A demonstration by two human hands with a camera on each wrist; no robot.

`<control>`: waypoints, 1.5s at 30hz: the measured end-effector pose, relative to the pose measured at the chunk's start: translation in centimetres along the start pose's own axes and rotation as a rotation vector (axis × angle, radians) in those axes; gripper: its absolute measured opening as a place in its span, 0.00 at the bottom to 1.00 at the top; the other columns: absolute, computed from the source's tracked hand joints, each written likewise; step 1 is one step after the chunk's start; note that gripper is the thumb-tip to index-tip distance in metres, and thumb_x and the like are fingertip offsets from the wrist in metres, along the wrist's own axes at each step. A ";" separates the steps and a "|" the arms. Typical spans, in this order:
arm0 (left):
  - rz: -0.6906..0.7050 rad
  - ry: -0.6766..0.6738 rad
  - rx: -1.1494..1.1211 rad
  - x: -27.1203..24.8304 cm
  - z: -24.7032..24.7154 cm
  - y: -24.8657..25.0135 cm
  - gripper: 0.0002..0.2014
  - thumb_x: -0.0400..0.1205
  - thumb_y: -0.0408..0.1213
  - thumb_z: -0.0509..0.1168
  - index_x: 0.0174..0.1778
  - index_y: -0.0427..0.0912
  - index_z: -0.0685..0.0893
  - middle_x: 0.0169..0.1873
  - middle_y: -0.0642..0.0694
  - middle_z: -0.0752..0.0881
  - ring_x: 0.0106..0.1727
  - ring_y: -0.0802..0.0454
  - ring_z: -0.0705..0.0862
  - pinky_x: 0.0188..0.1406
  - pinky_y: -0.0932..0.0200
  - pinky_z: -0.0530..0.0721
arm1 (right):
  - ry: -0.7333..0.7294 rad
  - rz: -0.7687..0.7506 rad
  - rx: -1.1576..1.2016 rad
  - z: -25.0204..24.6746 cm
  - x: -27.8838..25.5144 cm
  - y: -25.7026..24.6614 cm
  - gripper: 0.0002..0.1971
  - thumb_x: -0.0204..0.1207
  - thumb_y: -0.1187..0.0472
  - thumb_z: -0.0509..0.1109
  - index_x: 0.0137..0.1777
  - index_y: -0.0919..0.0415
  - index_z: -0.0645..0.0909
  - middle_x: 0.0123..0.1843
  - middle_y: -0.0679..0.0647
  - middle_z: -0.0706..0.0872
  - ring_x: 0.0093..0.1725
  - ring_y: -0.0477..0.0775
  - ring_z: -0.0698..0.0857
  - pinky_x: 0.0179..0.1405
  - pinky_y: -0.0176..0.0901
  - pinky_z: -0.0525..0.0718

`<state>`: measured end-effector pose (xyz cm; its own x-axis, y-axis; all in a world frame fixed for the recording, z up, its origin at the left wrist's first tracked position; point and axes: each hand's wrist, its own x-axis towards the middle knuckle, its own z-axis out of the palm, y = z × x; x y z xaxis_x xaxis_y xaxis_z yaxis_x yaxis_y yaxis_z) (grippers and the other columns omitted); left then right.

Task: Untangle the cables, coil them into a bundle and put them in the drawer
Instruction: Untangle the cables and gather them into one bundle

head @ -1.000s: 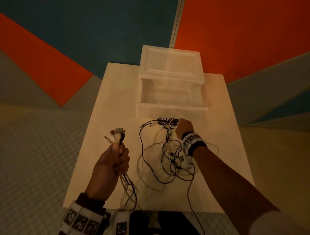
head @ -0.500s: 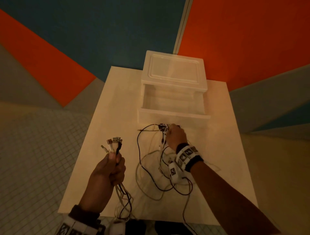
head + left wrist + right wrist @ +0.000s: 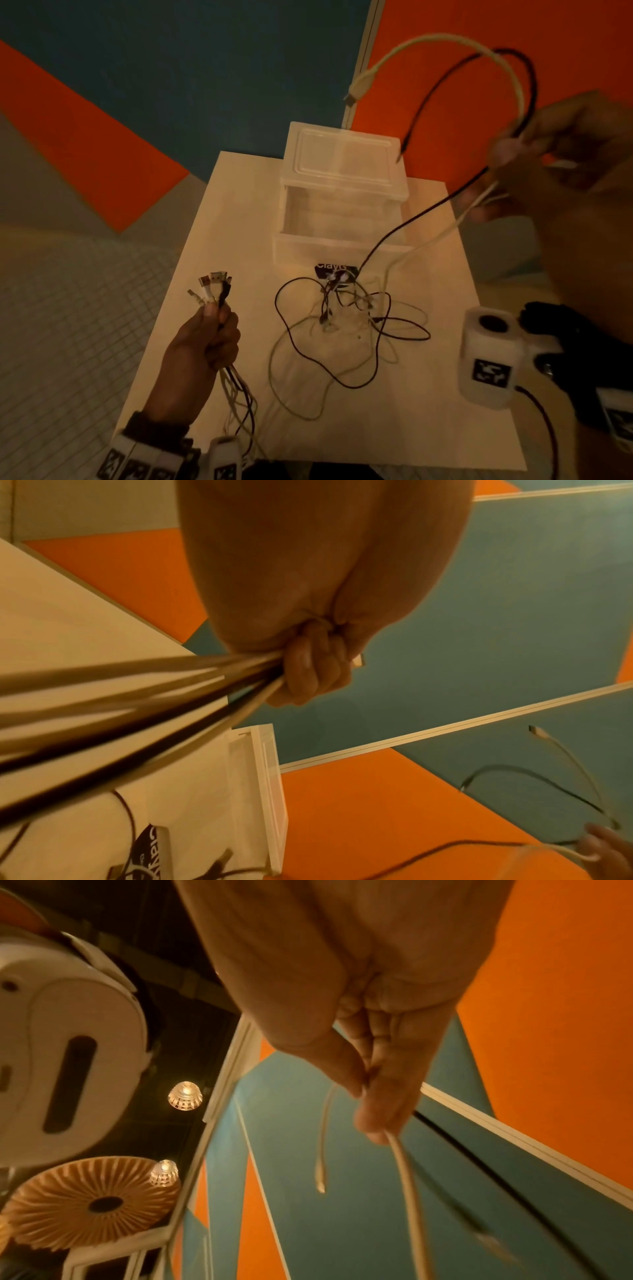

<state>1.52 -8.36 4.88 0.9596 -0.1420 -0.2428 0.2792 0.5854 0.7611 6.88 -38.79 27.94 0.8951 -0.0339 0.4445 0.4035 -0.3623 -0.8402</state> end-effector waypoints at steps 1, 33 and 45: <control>0.005 0.008 0.005 0.0 0.1 -0.1 0.13 0.85 0.47 0.59 0.39 0.42 0.73 0.28 0.51 0.63 0.24 0.60 0.59 0.20 0.63 0.58 | 0.000 0.003 0.036 0.5 -0.4 0.7 0.13 0.82 0.62 0.68 0.41 0.42 0.77 0.40 0.45 0.83 0.32 0.47 0.90 0.26 0.35 0.86; -0.067 0.026 0.090 0.6 0.9 -1.3 0.14 0.87 0.44 0.51 0.40 0.41 0.71 0.28 0.51 0.61 0.24 0.59 0.57 0.21 0.61 0.55 | -0.701 1.044 -0.749 8.2 -20.6 28.8 0.15 0.83 0.53 0.61 0.59 0.63 0.79 0.60 0.60 0.85 0.57 0.59 0.85 0.49 0.42 0.82; -0.027 -0.059 0.078 1.5 2.4 0.2 0.24 0.74 0.57 0.72 0.40 0.41 0.71 0.27 0.50 0.62 0.24 0.58 0.56 0.20 0.61 0.58 | -0.137 0.259 -0.143 -5.1 -5.5 -0.9 0.08 0.79 0.53 0.68 0.40 0.52 0.84 0.25 0.53 0.83 0.21 0.50 0.81 0.22 0.41 0.84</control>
<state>3.09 -10.38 6.15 0.9514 -0.2053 -0.2296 0.3046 0.5173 0.7998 0.61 -43.05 27.88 0.9857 -0.0204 0.1672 0.1365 -0.4852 -0.8637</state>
